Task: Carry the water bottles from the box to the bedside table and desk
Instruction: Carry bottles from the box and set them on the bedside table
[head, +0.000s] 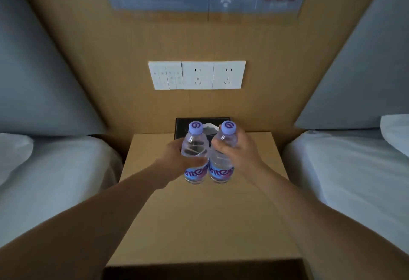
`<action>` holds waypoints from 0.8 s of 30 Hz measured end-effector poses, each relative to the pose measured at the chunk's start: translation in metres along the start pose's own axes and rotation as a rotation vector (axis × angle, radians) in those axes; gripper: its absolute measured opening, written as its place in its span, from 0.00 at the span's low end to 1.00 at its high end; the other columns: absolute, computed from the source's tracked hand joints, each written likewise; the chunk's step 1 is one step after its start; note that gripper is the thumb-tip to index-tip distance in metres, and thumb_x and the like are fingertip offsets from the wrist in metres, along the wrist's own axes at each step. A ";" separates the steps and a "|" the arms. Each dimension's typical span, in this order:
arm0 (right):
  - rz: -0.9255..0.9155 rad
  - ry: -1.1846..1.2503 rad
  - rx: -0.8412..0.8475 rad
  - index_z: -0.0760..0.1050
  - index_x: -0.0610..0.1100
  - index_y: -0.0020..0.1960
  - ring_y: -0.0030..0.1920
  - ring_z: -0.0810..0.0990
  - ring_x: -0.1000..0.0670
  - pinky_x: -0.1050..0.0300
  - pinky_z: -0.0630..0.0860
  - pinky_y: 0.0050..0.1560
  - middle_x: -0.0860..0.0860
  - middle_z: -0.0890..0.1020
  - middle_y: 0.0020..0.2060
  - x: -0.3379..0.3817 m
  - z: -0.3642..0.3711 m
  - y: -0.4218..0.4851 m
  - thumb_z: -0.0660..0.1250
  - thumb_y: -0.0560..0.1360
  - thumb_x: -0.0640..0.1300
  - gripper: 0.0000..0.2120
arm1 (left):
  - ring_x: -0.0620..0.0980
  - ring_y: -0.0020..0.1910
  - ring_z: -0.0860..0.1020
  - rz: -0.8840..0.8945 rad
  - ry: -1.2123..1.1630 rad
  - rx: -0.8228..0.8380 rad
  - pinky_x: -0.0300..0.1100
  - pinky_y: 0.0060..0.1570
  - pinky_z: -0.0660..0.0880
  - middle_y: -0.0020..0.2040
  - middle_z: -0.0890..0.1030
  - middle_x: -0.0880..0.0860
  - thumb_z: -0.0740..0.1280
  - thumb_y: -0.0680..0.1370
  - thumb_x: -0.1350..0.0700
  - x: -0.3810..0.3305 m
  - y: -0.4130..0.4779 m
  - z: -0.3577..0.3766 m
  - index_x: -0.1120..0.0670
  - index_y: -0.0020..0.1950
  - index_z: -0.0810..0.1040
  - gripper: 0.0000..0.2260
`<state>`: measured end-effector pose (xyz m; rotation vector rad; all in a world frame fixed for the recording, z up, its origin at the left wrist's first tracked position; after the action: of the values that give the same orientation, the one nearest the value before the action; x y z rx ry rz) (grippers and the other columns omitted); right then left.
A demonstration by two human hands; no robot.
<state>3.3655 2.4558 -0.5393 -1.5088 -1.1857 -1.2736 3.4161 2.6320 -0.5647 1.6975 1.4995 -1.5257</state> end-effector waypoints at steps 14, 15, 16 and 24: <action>-0.064 0.022 -0.030 0.76 0.44 0.51 0.38 0.80 0.62 0.69 0.75 0.40 0.56 0.82 0.39 -0.069 -0.004 0.042 0.72 0.74 0.37 0.08 | 0.52 0.51 0.83 0.122 0.016 -0.126 0.55 0.49 0.83 0.52 0.82 0.49 0.82 0.67 0.58 0.044 0.064 0.025 0.52 0.63 0.72 0.29; -0.065 0.029 -0.030 0.76 0.45 0.50 0.38 0.81 0.62 0.68 0.75 0.40 0.56 0.82 0.38 -0.070 -0.005 0.044 0.72 0.74 0.38 0.08 | 0.52 0.51 0.83 0.123 0.019 -0.133 0.55 0.49 0.83 0.52 0.82 0.49 0.82 0.67 0.59 0.044 0.065 0.025 0.52 0.63 0.73 0.29; -0.066 0.034 -0.027 0.76 0.46 0.50 0.38 0.81 0.62 0.68 0.75 0.39 0.56 0.82 0.39 -0.072 -0.005 0.046 0.72 0.74 0.38 0.07 | 0.52 0.50 0.83 0.123 0.020 -0.136 0.54 0.48 0.83 0.51 0.82 0.49 0.82 0.67 0.59 0.045 0.066 0.025 0.52 0.62 0.73 0.28; -0.083 0.049 -0.018 0.76 0.43 0.53 0.41 0.82 0.59 0.67 0.76 0.42 0.52 0.84 0.43 -0.082 -0.001 0.047 0.73 0.74 0.37 0.11 | 0.52 0.50 0.83 0.105 0.017 -0.124 0.46 0.38 0.81 0.53 0.82 0.51 0.82 0.68 0.58 0.051 0.068 0.026 0.51 0.63 0.70 0.29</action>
<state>3.4075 2.4321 -0.6208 -1.4461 -1.2183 -1.3722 3.4554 2.6092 -0.6413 1.6930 1.4576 -1.3406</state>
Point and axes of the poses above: each hand's wrist, its own y-axis towards the middle knuckle, its own z-axis out of the palm, x = y × z, the point moved 3 cm from there along y, towards the middle knuckle
